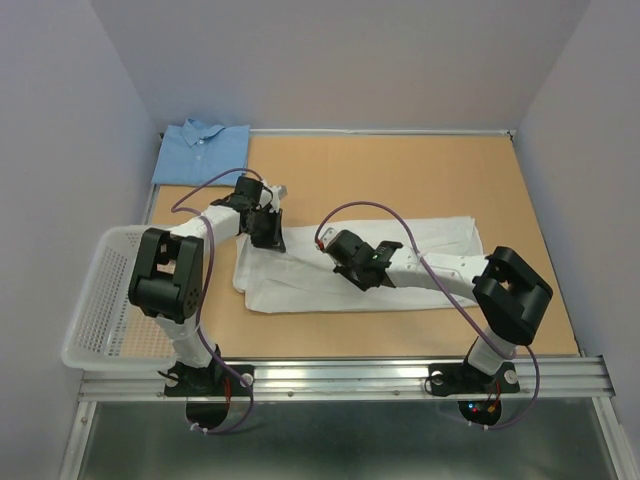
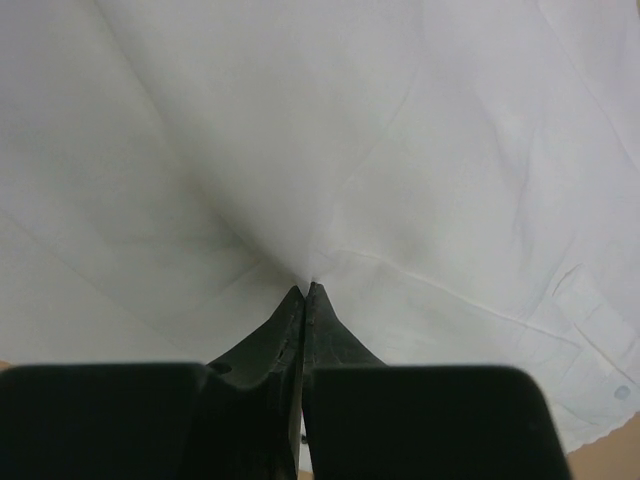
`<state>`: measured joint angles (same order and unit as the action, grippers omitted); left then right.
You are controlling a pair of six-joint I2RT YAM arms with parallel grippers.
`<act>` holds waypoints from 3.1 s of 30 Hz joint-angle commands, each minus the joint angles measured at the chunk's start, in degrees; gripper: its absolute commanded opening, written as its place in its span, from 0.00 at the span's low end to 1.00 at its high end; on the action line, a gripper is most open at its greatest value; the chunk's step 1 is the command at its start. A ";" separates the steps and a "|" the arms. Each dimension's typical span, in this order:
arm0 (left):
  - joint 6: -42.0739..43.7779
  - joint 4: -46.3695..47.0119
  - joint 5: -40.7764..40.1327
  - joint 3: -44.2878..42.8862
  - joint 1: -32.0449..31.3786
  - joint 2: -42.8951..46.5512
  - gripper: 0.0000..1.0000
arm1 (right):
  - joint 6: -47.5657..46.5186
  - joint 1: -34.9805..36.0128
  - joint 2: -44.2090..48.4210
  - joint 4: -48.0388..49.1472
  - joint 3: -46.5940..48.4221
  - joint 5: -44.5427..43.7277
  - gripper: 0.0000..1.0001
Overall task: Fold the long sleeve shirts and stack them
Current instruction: Fold the shirt
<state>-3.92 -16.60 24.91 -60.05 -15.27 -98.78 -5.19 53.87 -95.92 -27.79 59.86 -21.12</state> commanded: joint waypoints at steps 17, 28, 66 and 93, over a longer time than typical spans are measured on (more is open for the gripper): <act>3.57 -7.22 -7.07 -3.76 0.94 3.77 0.28 | -1.23 0.54 5.74 -7.01 -1.15 0.82 0.36; -5.02 -1.09 6.89 -1.56 0.77 15.45 0.99 | 7.45 -10.43 10.22 -6.93 6.41 14.16 0.54; -3.37 2.10 3.22 5.04 -6.09 13.61 0.99 | 34.46 -59.08 8.90 28.77 -9.94 57.14 0.48; -24.20 21.44 4.54 19.71 5.16 7.99 0.99 | 31.82 -27.41 -10.52 30.43 -12.56 80.37 0.44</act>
<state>-27.38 5.82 31.88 -43.03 -11.33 -91.33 29.50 26.79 -106.24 1.78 50.33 56.77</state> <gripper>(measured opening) 0.985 0.445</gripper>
